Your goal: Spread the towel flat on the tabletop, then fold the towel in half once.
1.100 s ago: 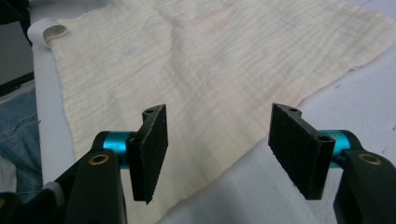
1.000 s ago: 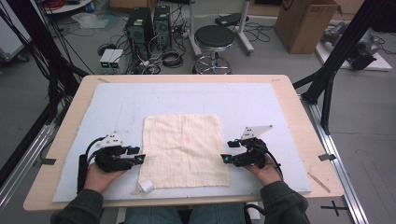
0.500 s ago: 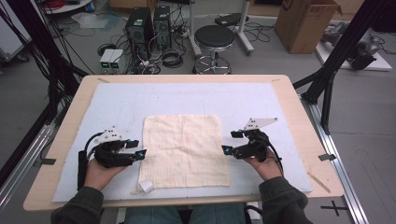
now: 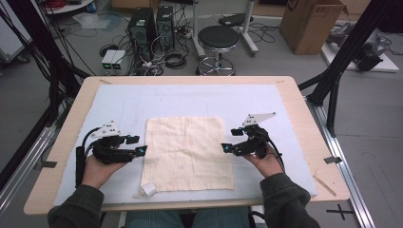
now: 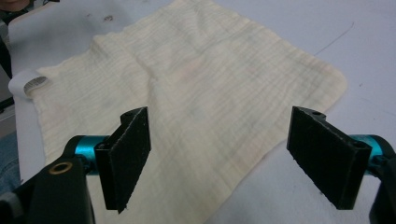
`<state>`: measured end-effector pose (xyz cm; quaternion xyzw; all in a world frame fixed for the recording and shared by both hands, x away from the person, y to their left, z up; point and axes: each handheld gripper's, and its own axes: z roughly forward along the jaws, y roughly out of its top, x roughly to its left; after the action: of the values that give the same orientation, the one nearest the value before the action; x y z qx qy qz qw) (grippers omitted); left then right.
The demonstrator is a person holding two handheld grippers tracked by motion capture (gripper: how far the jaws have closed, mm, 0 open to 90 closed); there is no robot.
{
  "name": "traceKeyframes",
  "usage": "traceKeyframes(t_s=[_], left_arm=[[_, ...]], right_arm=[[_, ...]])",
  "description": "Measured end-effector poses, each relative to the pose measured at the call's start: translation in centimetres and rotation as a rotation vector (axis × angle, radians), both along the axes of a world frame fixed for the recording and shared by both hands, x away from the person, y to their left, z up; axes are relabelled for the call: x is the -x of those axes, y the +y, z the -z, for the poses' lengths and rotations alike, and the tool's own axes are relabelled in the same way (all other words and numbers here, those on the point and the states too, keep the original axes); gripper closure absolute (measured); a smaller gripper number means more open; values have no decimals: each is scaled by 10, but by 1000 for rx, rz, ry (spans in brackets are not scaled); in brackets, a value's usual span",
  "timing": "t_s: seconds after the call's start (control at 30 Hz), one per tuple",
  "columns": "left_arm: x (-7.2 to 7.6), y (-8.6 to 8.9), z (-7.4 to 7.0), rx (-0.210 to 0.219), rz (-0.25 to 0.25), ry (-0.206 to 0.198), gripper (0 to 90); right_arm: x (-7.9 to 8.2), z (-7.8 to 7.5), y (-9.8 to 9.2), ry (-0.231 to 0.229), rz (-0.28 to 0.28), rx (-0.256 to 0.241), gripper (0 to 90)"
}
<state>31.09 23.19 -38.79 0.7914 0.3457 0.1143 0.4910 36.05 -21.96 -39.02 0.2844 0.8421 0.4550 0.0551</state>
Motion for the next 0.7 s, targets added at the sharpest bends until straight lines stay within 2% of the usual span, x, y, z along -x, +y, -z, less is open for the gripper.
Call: traceKeyframes(t_s=[0.2,0.23,0.5,0.57,0.63,0.7], left_arm=[[-3,4,-9,-9,3,-9,430],[-3,5,-10,-11,-1,-9,430],[-12,5,-10,-14,-15,12,430],[-16,5,-11,-13,-25,11,429],[-22,6,-12,-31,-42,15,430],[-28,6,-15,-21,-58,18,429]], right_arm=[[-3,-7,4,3,-16,16,197],[-4,-6,4,-9,-18,14,197],[-13,-9,2,9,-7,14,198],[-15,-10,1,14,-4,14,201],[-21,-12,1,6,-7,23,202],[-27,-16,1,-2,-1,41,205]])
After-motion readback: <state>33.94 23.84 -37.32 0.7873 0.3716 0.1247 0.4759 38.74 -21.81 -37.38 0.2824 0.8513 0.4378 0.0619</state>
